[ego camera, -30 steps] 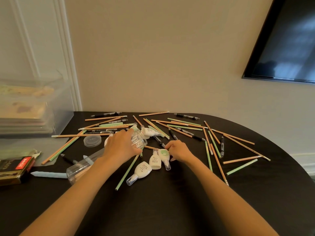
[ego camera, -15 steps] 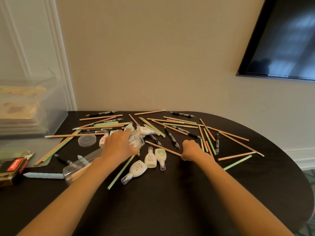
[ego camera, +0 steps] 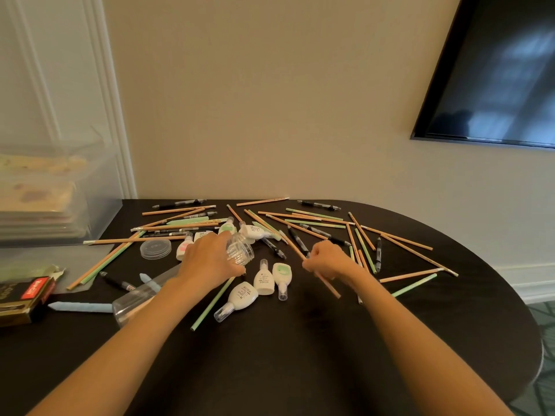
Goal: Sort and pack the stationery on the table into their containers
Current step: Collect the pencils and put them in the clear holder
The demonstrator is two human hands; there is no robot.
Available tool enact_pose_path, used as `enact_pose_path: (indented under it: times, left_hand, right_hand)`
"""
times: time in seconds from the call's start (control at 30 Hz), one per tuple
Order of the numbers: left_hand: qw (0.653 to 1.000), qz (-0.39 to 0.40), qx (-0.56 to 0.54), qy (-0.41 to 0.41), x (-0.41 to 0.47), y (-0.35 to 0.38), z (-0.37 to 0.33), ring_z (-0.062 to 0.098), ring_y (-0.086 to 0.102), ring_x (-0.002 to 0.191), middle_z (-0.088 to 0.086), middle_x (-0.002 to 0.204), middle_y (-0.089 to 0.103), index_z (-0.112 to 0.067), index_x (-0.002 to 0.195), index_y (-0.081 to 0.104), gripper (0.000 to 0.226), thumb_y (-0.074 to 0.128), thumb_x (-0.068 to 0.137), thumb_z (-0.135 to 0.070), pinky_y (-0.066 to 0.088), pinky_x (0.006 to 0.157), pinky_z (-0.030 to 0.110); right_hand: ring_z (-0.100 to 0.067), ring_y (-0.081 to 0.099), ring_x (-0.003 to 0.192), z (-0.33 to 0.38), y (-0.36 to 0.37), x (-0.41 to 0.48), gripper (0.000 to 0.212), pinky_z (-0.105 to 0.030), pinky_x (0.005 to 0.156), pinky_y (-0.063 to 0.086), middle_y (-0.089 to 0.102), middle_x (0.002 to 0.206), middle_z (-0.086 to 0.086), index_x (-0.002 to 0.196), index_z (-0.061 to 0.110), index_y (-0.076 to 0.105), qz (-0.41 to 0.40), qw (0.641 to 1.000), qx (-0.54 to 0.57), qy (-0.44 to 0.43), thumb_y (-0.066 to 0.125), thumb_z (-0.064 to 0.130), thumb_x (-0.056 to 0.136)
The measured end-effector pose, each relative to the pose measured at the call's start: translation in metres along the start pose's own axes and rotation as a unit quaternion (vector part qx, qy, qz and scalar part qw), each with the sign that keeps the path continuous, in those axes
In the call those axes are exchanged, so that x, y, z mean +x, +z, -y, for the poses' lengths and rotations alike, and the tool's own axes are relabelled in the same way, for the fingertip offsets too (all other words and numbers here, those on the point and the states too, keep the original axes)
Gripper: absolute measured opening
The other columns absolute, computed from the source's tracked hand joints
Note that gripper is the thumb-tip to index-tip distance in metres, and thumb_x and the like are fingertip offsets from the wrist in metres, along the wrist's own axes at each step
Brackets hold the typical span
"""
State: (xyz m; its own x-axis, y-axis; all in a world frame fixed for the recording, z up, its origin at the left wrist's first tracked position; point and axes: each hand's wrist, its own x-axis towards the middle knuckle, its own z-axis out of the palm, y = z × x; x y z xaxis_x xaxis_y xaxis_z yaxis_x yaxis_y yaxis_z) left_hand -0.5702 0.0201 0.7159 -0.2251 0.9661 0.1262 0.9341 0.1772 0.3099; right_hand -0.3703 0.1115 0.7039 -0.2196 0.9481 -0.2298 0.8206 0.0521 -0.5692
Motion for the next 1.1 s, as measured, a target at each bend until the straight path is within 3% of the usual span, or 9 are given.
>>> enact_pose_path:
  times: [0.07, 0.13, 0.27, 0.33, 0.47, 0.63, 0.7, 0.83, 1.1]
  left_hand:
    - [1.0, 0.008, -0.013, 0.001, -0.002, 0.0, -0.001, 0.019, 0.05, 0.117, 0.001, 0.13, 0.053, -0.021, 0.134, 0.041, 0.069, 0.07, 0.076, -0.045, 0.044, 0.091, 0.031]
    - [1.0, 0.017, -0.022, 0.004, -0.004, -0.001, -0.002, 0.018, 0.05, 0.116, 0.001, 0.13, 0.053, -0.021, 0.136, 0.04, 0.072, 0.071, 0.075, -0.046, 0.044, 0.09, 0.031]
    - [0.999, 0.024, -0.043, 0.008, -0.007, -0.005, -0.001, 0.018, 0.05, 0.113, 0.001, 0.127, 0.053, -0.02, 0.135, 0.041, 0.072, 0.071, 0.074, -0.045, 0.043, 0.088, 0.03]
    - [0.998, 0.027, -0.051, 0.009, -0.009, -0.008, 0.0, 0.018, 0.051, 0.112, 0.001, 0.125, 0.055, -0.019, 0.133, 0.043, 0.071, 0.072, 0.074, -0.044, 0.044, 0.089, 0.031]
    - [0.998, 0.024, -0.053, 0.014, -0.011, -0.01, 0.001, 0.018, 0.052, 0.109, 0.002, 0.122, 0.056, -0.019, 0.132, 0.044, 0.07, 0.072, 0.073, -0.044, 0.045, 0.087, 0.03]
    - [0.997, 0.033, -0.056, 0.029, -0.015, -0.006, 0.0, 0.013, 0.051, 0.101, -0.001, 0.119, 0.057, -0.022, 0.129, 0.046, 0.066, 0.073, 0.073, -0.043, 0.042, 0.078, 0.025]
    - [0.997, 0.03, -0.063, 0.037, -0.014, -0.004, -0.002, 0.013, 0.052, 0.1, -0.001, 0.12, 0.057, -0.023, 0.129, 0.046, 0.068, 0.074, 0.071, -0.045, 0.044, 0.079, 0.026]
    - [0.996, 0.033, -0.077, 0.04, -0.013, -0.003, -0.009, 0.017, 0.053, 0.109, 0.0, 0.124, 0.057, -0.024, 0.132, 0.045, 0.074, 0.076, 0.069, -0.046, 0.047, 0.088, 0.031]
    - [0.996, 0.025, -0.078, 0.023, -0.012, -0.003, -0.019, 0.019, 0.053, 0.111, 0.002, 0.126, 0.055, -0.022, 0.138, 0.04, 0.078, 0.075, 0.071, -0.044, 0.047, 0.088, 0.031]
  right_hand:
    - [-0.008, 0.05, 0.06, 0.01, -0.004, -0.011, 0.001, -0.016, 0.053, 0.043, 0.056, 0.076, -0.003, 0.089, 0.01, 0.055, 0.027, 0.985, 0.168, -0.026, 0.054, 0.009, 0.089]
    - [-0.01, 0.054, 0.06, 0.02, -0.003, -0.015, 0.005, -0.015, 0.052, 0.046, 0.057, 0.08, -0.007, 0.091, 0.008, 0.054, 0.018, 0.939, 0.34, -0.05, 0.05, 0.005, 0.091]
    - [-0.017, 0.065, 0.074, 0.043, 0.01, -0.016, 0.012, -0.02, 0.061, 0.055, 0.061, 0.09, -0.013, 0.103, 0.003, 0.053, -0.033, 0.851, 0.522, -0.043, 0.047, 0.001, 0.093]
    - [-0.019, 0.067, 0.077, 0.055, 0.02, -0.018, 0.015, -0.021, 0.065, 0.057, 0.063, 0.091, -0.013, 0.107, 0.002, 0.053, 0.005, 0.843, 0.535, -0.05, 0.049, 0.001, 0.092]
    - [-0.015, 0.064, 0.079, 0.063, 0.031, -0.022, 0.012, -0.024, 0.069, 0.051, 0.067, 0.085, -0.007, 0.097, 0.006, 0.062, 0.059, 0.897, 0.434, -0.055, 0.054, 0.012, 0.091]
    - [-0.018, 0.067, 0.075, 0.055, 0.025, -0.025, 0.009, -0.02, 0.062, 0.056, 0.066, 0.086, -0.015, 0.096, -0.002, 0.059, 0.052, 0.838, 0.542, -0.044, 0.051, 0.002, 0.092]
    - [-0.016, 0.067, 0.075, 0.056, 0.026, -0.028, 0.014, -0.019, 0.062, 0.055, 0.065, 0.088, -0.014, 0.103, -0.003, 0.057, 0.061, 0.859, 0.504, -0.067, 0.052, 0.002, 0.092]
    - [-0.013, 0.061, 0.082, 0.056, 0.027, -0.035, 0.01, -0.023, 0.076, 0.052, 0.061, 0.09, -0.006, 0.097, 0.004, 0.061, 0.102, 0.892, 0.431, -0.091, 0.054, 0.003, 0.089]
    - [-0.016, 0.066, 0.075, 0.051, 0.016, -0.033, 0.018, -0.027, 0.074, 0.054, 0.067, 0.088, -0.008, 0.113, 0.011, 0.052, -0.028, 0.854, 0.519, -0.017, 0.047, 0.015, 0.096]
